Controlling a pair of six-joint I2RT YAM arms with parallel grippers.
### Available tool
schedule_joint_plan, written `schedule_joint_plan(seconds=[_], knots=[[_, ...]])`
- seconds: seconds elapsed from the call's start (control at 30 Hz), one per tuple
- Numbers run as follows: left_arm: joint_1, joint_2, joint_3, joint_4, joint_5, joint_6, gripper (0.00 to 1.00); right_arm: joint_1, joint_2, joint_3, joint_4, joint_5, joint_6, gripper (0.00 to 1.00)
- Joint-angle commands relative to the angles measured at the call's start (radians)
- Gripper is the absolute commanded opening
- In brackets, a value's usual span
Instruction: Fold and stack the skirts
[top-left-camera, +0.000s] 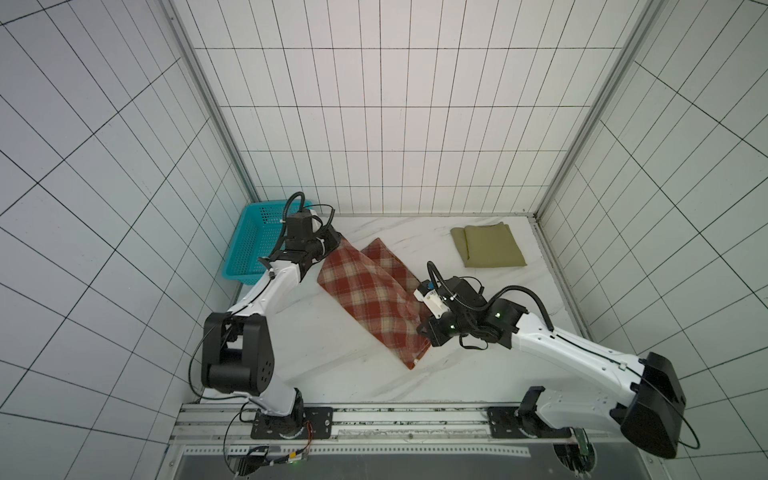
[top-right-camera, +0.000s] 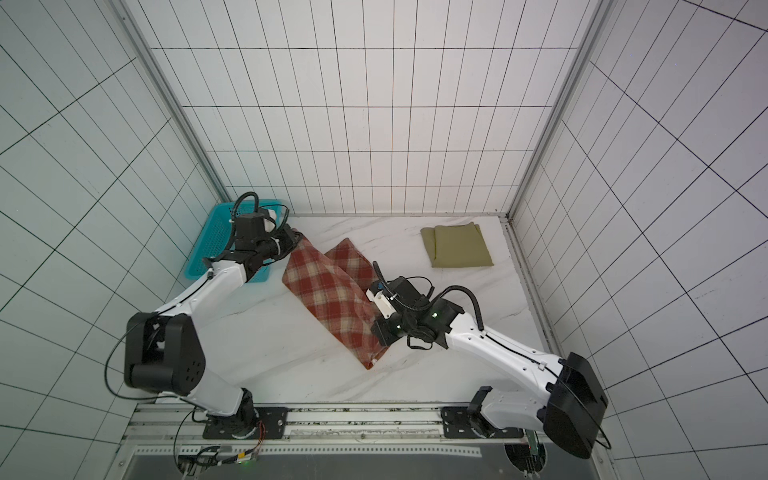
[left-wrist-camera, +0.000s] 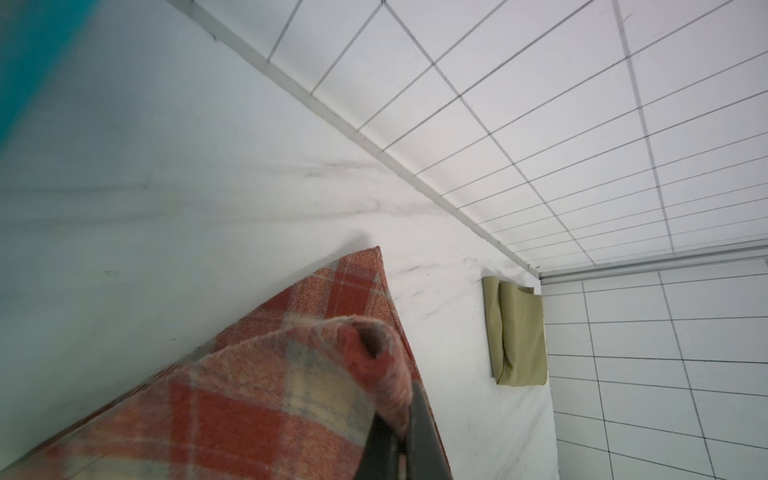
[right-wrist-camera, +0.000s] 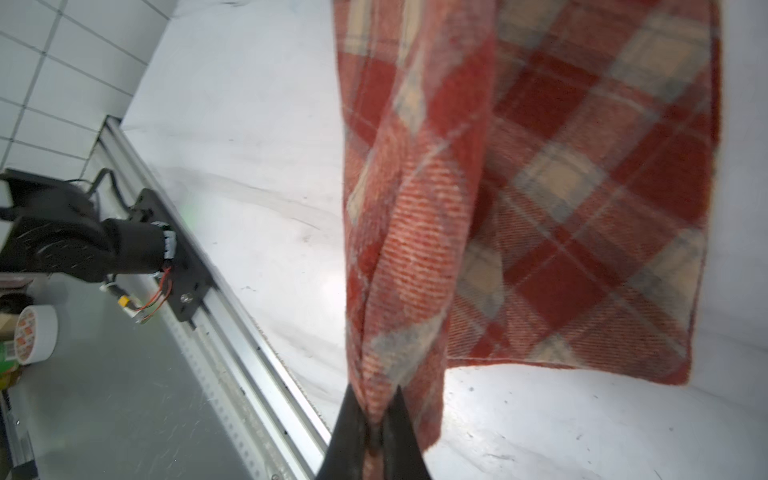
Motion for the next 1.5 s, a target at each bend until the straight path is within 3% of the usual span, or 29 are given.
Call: schedule_joint_plan(seconds=[0.0,0.3,0.57,0.77,0.87,1.03,1.27,1.47], knots=[[0.08,-0.081,-0.043,-0.075,0.012,0.03,0.0,0.083,-0.028,0.091,-0.048,0.02,0.007,0.0],[0.269,-0.24,-0.098,-0.187,0.081,0.083,0.0,0.304,0.013,0.146,-0.011,0.043,0.044,0.0],[0.329,-0.311,-0.102,-0.213,0.059,0.102,0.0,0.434,0.09,0.195,0.035,0.048,0.027,0.0],[0.339,-0.354,-0.091,-0.219,0.01,0.121,0.0,0.453,0.113,0.189,0.057,0.081,0.018,0.0],[0.325,-0.337,-0.077,-0.218,0.021,0.119,0.0,0.431,0.073,0.137,0.092,0.109,0.039,0.0],[0.21,-0.29,-0.061,-0.19,-0.062,0.126,0.0,0.32,0.008,0.025,0.139,0.03,0.077,0.0],[0.052,-0.136,-0.008,-0.118,-0.156,0.109,0.0,0.145,-0.098,-0.161,0.224,-0.075,0.14,0.0],[-0.031,0.009,0.054,-0.067,-0.192,0.092,0.0,0.038,-0.114,-0.255,0.253,-0.126,0.15,0.0]])
